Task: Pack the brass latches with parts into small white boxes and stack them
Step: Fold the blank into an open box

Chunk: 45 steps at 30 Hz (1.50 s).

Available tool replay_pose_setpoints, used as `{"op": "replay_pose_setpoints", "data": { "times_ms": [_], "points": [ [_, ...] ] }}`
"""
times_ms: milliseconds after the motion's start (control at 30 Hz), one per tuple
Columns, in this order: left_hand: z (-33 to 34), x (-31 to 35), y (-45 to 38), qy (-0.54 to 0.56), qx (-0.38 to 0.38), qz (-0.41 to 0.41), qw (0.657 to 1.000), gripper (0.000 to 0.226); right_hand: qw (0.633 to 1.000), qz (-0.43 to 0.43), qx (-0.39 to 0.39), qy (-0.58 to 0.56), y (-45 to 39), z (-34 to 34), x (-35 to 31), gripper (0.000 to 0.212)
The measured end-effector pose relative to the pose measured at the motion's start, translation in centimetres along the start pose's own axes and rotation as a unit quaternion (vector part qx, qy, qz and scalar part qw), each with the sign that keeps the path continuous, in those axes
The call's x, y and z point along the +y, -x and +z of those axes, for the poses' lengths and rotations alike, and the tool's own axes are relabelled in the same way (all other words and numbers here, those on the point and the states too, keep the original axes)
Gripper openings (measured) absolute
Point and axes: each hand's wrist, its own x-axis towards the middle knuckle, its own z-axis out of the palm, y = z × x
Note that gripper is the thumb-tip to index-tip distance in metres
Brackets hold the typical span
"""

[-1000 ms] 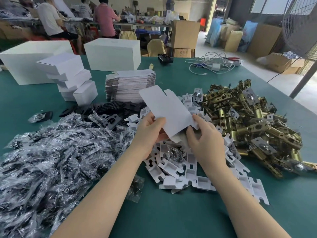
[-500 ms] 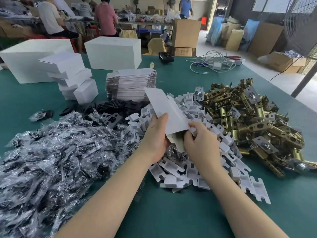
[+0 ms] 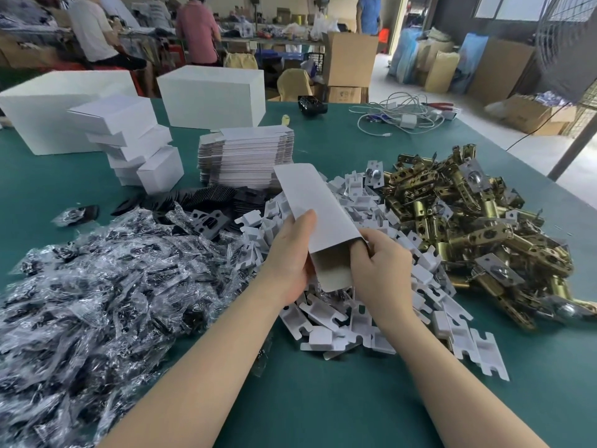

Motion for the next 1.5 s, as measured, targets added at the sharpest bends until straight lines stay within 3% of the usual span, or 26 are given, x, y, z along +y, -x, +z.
{"op": "replay_pose_setpoints", "data": {
  "times_ms": [200,333,400,467,500,533,633,733,867,1000,1100,1233,1333,1433,1500],
  "points": [
    [0.0,0.2,0.0,0.018,0.01,0.018,1.0,0.018,0.997,0.007,-0.005,-0.079,0.1,0.0,-1.1,0.054],
    [-0.3,0.2,0.0,0.025,0.025,0.034,0.999,0.021,0.99,0.035,-0.069,-0.12,-0.1,-0.3,-1.1,0.034],
    [-0.6,0.5,-0.2,0.032,0.036,0.047,0.998,0.02,0.957,0.064,-0.176,-0.22,-0.6,-0.8,-1.2,0.024],
    [-0.9,1.0,-0.3,0.022,0.049,0.057,0.997,0.023,0.891,0.109,-0.28,-0.34,-1.1,-1.3,-1.1,0.034],
    [-1.0,1.1,-0.3,0.008,0.049,0.065,0.997,0.028,0.872,0.13,-0.292,-0.37,-1.3,-1.5,-1.1,0.035],
    [-1.1,1.1,-0.2,-0.011,0.042,0.07,0.997,0.035,0.868,0.151,-0.283,-0.38,-1.3,-1.6,-1.2,0.035],
    [-0.8,0.7,0.2,-0.076,-0.009,0.072,0.994,0.055,0.911,0.18,-0.181,-0.323,-1.2,-1.4,-1.0,0.034],
    [-0.5,0.6,0.5,-0.132,-0.017,0.078,0.988,0.057,0.932,0.171,-0.13,-0.293,-1.1,-1.4,-0.7,0.037],
    [-0.5,1.2,0.6,-0.163,0.001,0.063,0.985,0.048,0.928,0.177,-0.133,-0.299,-1.2,-1.2,-0.5,0.03],
    [-0.7,1.5,0.6,-0.092,0.001,0.02,0.996,0.015,0.9,0.209,-0.152,-0.351,-1.3,-1.2,-0.3,0.025],
    [-0.8,1.7,0.6,-0.067,-0.013,-0.007,0.998,0.007,0.898,0.215,-0.134,-0.359,-1.3,-1.3,-0.5,0.028],
    [-0.8,1.7,0.6,-0.105,-0.04,-0.036,0.993,0.009,0.944,0.178,-0.073,-0.269,-1.2,-1.2,-0.9,0.044],
    [-0.6,1.6,0.4,-0.135,-0.016,-0.003,0.991,0.016,0.974,0.128,-0.077,-0.173,-1.2,-1.2,-1.0,0.052],
    [-0.6,1.7,0.4,-0.107,0.012,0.02,0.994,0.02,0.966,0.132,-0.106,-0.195,-0.9,-1.1,-1.0,0.055],
    [-0.6,1.8,0.3,-0.07,0.04,0.023,0.996,0.021,0.953,0.145,-0.128,-0.231,-0.9,-1.1,-0.8,0.045]
  ]
}}
